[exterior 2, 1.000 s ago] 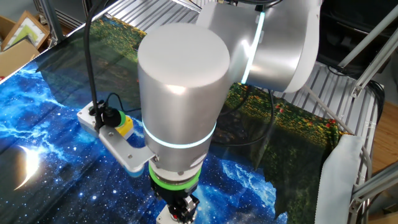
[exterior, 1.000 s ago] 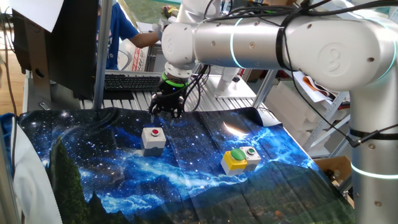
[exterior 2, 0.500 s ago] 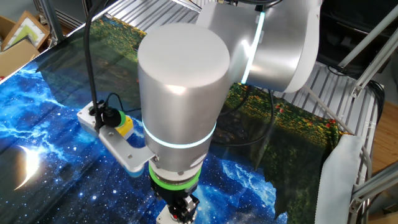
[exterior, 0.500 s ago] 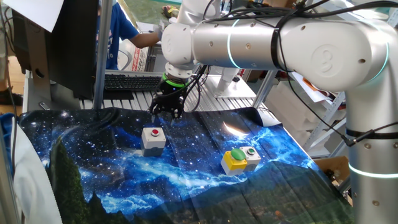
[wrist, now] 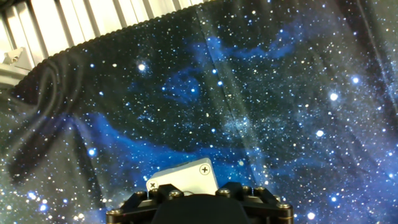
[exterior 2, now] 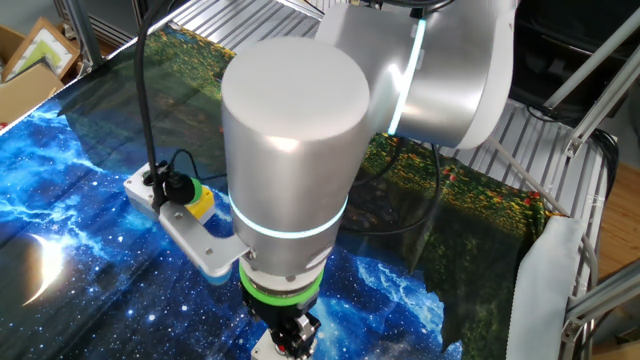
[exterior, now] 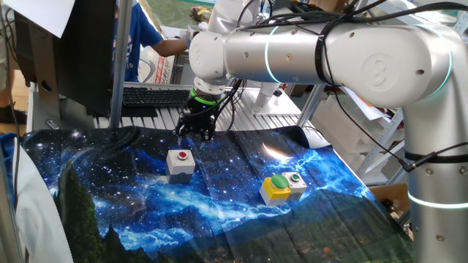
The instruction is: Press three buttons from left to right in sequence
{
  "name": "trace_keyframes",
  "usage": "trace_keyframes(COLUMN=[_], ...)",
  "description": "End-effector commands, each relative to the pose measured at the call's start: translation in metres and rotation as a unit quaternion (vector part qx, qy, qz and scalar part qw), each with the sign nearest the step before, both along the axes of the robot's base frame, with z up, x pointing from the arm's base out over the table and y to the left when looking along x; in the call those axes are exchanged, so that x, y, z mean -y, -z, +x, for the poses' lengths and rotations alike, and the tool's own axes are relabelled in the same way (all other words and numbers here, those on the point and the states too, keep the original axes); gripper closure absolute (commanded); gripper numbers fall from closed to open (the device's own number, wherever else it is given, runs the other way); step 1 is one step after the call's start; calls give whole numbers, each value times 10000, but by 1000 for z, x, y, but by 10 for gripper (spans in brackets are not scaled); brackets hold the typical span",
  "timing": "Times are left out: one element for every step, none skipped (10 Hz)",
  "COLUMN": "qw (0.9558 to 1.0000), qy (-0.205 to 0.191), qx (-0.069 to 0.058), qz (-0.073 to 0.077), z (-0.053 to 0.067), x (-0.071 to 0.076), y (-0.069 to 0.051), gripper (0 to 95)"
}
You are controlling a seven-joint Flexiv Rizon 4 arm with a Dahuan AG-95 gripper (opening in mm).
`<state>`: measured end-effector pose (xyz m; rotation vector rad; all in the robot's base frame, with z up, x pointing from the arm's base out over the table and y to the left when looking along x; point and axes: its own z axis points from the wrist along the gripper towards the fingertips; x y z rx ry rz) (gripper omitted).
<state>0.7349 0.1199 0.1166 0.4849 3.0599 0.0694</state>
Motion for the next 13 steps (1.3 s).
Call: trace_keyframes(qw=[10000,10000,10000,10000,10000,10000,10000,9999,9999,9999,9999,9999,10000], qy=[23,27,30,25,22,28,56,58,60,60,47,46,33], qx=[-1,-4,-6,-11,-27,-31,-52,-84,-97,-94,-102,-96,-82], qz=[-15,-18,-16,-13,-4,3,7,-8,-13,-18,-12,19,36], z=[-1,-1,-1,-1,-1,-1,-1,-2,-2,-2,-2,-3,-2], x=[0,0,0,0,0,0,0,0,0,0,0,-1,-1], y=[-2,-2,0,1,1,1,1,2,2,1,0,-1,-1], gripper=[380,380,380,380,380,380,380,380,380,380,380,380,380])
